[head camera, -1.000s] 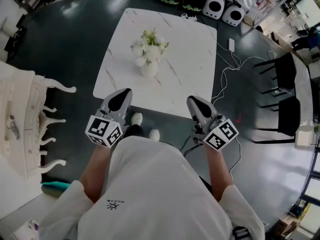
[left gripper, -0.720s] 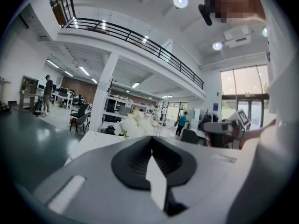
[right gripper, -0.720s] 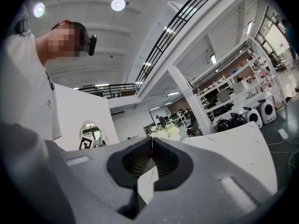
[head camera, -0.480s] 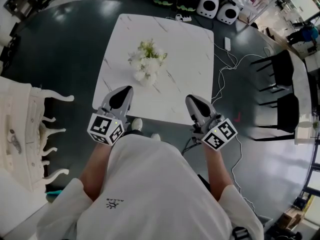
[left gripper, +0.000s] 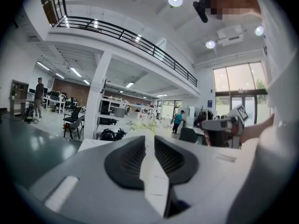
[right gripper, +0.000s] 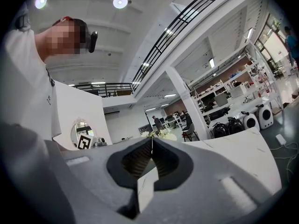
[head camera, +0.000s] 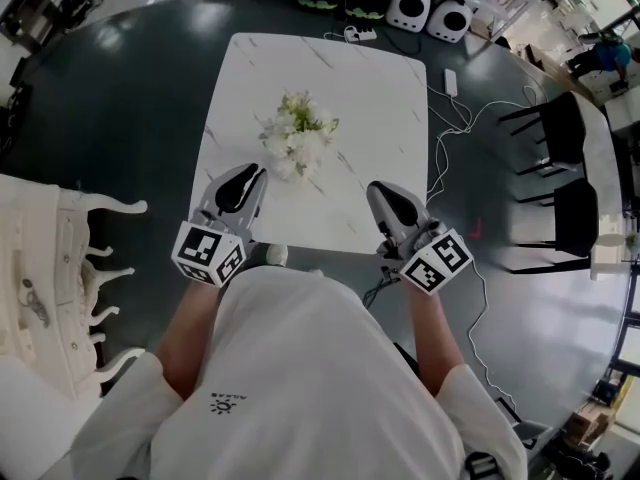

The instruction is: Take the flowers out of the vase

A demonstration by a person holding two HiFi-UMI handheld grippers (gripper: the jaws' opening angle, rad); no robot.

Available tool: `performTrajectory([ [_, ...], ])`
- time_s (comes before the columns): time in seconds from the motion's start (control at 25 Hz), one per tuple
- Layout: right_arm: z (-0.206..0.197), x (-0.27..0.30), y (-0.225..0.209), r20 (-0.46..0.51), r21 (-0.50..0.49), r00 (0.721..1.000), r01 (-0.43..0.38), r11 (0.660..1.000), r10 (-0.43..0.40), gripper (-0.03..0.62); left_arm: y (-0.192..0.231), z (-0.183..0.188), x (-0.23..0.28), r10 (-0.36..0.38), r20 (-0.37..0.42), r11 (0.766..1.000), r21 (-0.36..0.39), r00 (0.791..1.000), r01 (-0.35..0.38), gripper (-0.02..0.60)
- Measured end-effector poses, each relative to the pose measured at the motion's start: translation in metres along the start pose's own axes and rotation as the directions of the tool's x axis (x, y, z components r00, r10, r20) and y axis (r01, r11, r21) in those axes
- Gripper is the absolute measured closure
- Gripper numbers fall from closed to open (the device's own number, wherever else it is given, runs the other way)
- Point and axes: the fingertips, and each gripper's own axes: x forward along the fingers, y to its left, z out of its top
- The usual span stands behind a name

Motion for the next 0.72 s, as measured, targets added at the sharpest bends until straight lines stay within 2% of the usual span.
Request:
performTrajectory([
  [0.08,0.000,0.003,-0.001,0.001,0.002,1.000,0.007,1.000,-0.007,0.592,0.002,0.000,0.002,-0.019,-0.004,1.000,-0.005,1.000,0.019,0.530],
  [0.16,-0.001,0.006,-0.001,-0.001,0.003,1.000,0.014,1.000,-0.014,0.592,0.003,-0.001,0.005,-0.043,-0.006,0.999,-0.012,0.999,0.042,0.454],
  [0.36,-0.003,0.016,0.001,-0.003,-0.001,1.000,0.031,1.000,-0.031,0.592,0.010,-0.001,0.019,-0.092,-0.015,0.995,-0.045,0.996,0.091,0.331],
  [0.48,0.000,0.017,0.001,0.002,-0.005,0.999,0.051,0.999,-0.051,0.592,0.015,0.004,0.027,-0.112,-0.003,0.991,-0.073,0.994,0.112,0.230],
  [0.56,0.001,0.016,-0.001,0.006,-0.005,0.998,0.069,0.998,-0.069,0.592,0.017,0.007,0.033,-0.140,0.000,0.986,-0.094,0.990,0.139,0.191],
  [0.72,0.000,0.012,-0.003,0.012,-0.005,0.995,0.103,0.995,-0.103,0.592,0.009,-0.002,0.044,-0.197,-0.063,0.980,-0.036,0.978,0.196,0.066],
])
